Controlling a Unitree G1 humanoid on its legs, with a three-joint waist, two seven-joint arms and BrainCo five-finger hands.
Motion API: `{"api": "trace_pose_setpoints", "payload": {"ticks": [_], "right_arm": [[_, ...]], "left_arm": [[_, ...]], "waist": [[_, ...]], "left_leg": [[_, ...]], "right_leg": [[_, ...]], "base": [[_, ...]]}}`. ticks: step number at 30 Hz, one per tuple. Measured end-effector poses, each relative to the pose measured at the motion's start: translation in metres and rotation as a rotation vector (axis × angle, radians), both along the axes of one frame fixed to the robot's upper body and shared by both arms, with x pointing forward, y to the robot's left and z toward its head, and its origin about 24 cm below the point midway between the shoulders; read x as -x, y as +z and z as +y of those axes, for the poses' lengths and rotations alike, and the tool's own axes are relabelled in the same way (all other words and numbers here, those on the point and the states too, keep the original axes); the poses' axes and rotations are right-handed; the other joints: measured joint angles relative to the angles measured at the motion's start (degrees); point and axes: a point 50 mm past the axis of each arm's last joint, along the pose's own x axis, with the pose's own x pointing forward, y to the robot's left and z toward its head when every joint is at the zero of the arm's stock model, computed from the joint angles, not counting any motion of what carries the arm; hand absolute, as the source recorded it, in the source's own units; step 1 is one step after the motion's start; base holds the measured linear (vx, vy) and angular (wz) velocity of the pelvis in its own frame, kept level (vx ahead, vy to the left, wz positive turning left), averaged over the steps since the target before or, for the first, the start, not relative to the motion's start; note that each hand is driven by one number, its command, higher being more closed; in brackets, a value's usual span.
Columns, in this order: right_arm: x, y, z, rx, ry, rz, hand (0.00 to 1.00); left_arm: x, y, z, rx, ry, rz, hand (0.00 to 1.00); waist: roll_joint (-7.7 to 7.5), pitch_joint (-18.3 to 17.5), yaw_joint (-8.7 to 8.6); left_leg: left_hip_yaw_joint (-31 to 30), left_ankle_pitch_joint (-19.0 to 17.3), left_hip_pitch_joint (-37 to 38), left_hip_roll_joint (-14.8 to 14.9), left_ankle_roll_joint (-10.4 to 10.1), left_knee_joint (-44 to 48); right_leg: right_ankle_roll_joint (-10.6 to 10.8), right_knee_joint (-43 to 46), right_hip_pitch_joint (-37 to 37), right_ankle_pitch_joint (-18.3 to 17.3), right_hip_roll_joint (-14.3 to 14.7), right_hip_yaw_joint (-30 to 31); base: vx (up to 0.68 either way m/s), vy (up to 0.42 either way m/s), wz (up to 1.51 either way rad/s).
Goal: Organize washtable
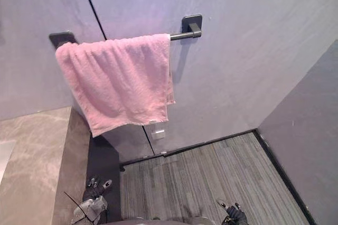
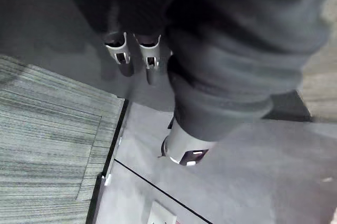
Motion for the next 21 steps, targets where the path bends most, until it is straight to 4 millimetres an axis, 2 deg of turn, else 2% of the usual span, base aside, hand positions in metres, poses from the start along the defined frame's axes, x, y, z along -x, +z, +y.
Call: {"api": "trace_pose_setpoints", "payload": {"ticks": [2,3,5,6,7,8,11,14,15,16,17,18,19,20,21], "right_arm": [[-0.001,-0.001,0.004,-0.011,0.001,-0.003,0.0],[-0.003,-0.001,0.008,-0.024,0.007,-0.007,0.0],[-0.003,-0.002,0.01,-0.029,0.01,-0.004,0.0],[-0.003,-0.002,0.01,-0.028,0.011,-0.005,0.0],[-0.001,-0.002,0.007,-0.02,0.008,0.0,0.0],[0.001,-0.001,0.003,-0.012,-0.003,0.005,0.0],[0.004,-0.002,0.002,-0.012,-0.012,0.014,0.0],[0.004,0.0,-0.005,0.009,0.002,0.013,0.0],[0.002,0.002,-0.009,0.023,0.016,0.01,0.0],[0.002,0.002,-0.011,0.03,0.024,0.01,0.0],[0.001,0.003,-0.013,0.038,0.027,0.007,0.0],[-0.004,0.004,-0.011,0.036,0.032,-0.006,0.0],[-0.004,0.004,-0.011,0.036,0.031,-0.005,0.0],[-0.001,0.005,-0.018,0.053,0.03,0.002,0.0],[0.002,0.004,-0.018,0.052,0.03,0.012,0.0]], "left_arm": [[0.004,-0.003,-0.001,0.003,-0.005,0.025,0.0],[0.004,-0.005,-0.003,-0.002,-0.033,0.039,0.0],[0.005,-0.006,-0.004,-0.006,-0.058,0.055,0.0],[0.003,-0.006,-0.005,-0.01,-0.074,0.06,0.0],[0.003,-0.008,-0.009,-0.004,-0.089,0.072,0.0],[0.0,-0.009,-0.015,-0.001,-0.129,0.072,0.0],[-0.006,-0.006,-0.016,0.003,-0.147,0.046,0.0],[-0.036,0.019,-0.015,-0.029,-0.181,-0.124,0.0],[-0.049,0.033,-0.013,-0.053,-0.211,-0.211,0.0],[-0.055,0.041,-0.012,-0.066,-0.219,-0.253,0.0],[-0.066,0.056,-0.008,-0.083,-0.212,-0.334,0.0],[-0.075,0.07,-0.004,-0.112,-0.22,-0.402,0.0],[-0.079,0.078,-0.003,-0.124,-0.222,-0.436,0.0],[-0.086,0.092,-0.004,-0.135,-0.213,-0.515,0.0],[-0.087,0.102,0.0,-0.156,-0.196,-0.561,0.0]], "waist": [[0.27,0.24,-0.24],[0.24,0.57,-0.88],[0.38,0.89,-1.55],[-0.63,0.75,-1.56],[-0.24,0.62,-1.6],[0.25,0.76,-1.6],[0.6,0.58,-1.68],[1.44,-0.14,-1.52],[1.88,-0.63,-1.62],[2.04,-1.03,-1.61],[2.04,-1.41,-1.51],[0.65,-1.12,-1.46],[0.95,-1.33,-1.54],[2.56,-2.06,-1.7],[3.05,-2.76,-1.08]], "left_leg": [[0.15,0.01,1.38,0.02,0.01,-0.31],[-0.56,-0.04,2.33,0.43,0.09,-0.34],[-0.97,-0.07,2.4,1.01,0.03,-0.33],[-1.09,-0.31,2.26,1.29,-0.37,-0.26],[-1.82,-0.84,2.01,1.91,-1.15,-0.12],[-2.56,-0.89,2.02,2.77,-1.22,-0.02],[-3.16,-0.92,2.68,3.9,-1.4,-0.06],[-4.4,-0.81,2.99,3.9,-1.63,-0.1],[-5.0,-0.8,2.63,3.53,-1.64,0.47],[-5.36,-0.8,2.11,3.27,-1.64,1.18],[-5.79,-0.79,0.49,2.49,-1.68,4.51],[-5.92,-3.04,-1.82,1.33,-2.0,5.9],[-6.02,-3.13,-1.56,1.3,-2.24,2.15],[-6.48,4.3,-1.11,2.92,-4.64,-6.56],[-6.51,4.79,-0.67,2.67,-2.91,-6.25]], "right_leg": [[0.01,5.66,-2.24,-0.07,0.26,-0.19],[-0.43,8.36,-4.18,-1.48,0.36,-1.53],[-0.8,5.13,-4.98,-1.67,1.63,-1.95],[-1.84,-1.53,-4.91,0.9,2.82,-1.33],[-3.14,-3.63,-4.01,3.89,3.53,-1.73],[-3.75,-6.13,-2.47,5.01,4.17,-2.29],[-4.7,-9.36,-0.08,5.74,4.96,-3.27],[-4.81,-11.67,1.71,5.96,4.75,-3.99],[-4.76,-12.35,2.33,5.99,4.22,-4.77],[-4.75,-12.54,2.35,6.16,3.93,-4.8],[-4.89,-13.47,2.92,6.87,2.82,-4.85],[-4.76,-14.14,3.77,7.04,0.63,-4.93],[-4.75,-14.21,4.15,7.04,0.22,-4.97],[-4.45,-14.29,4.4,7.17,0.85,-6.18],[-3.55,-14.67,5.03,7.53,0.59,-6.36]], "base": [[0.19,0.062,-0.39],[0.17,0.016,-0.2],[0.14,-0.017,0.0],[0.14,-0.049,0.15],[0.2,-0.058,0.22],[0.22,-0.067,0.17],[0.17,-0.068,0.1],[0.16,-0.031,0.17],[0.13,0.024,0.26],[0.13,0.052,0.27],[0.11,0.09,0.23],[0.1,0.093,0.26],[0.08,0.081,0.37],[0.1,0.078,0.21],[0.09,0.086,0.18]]}}
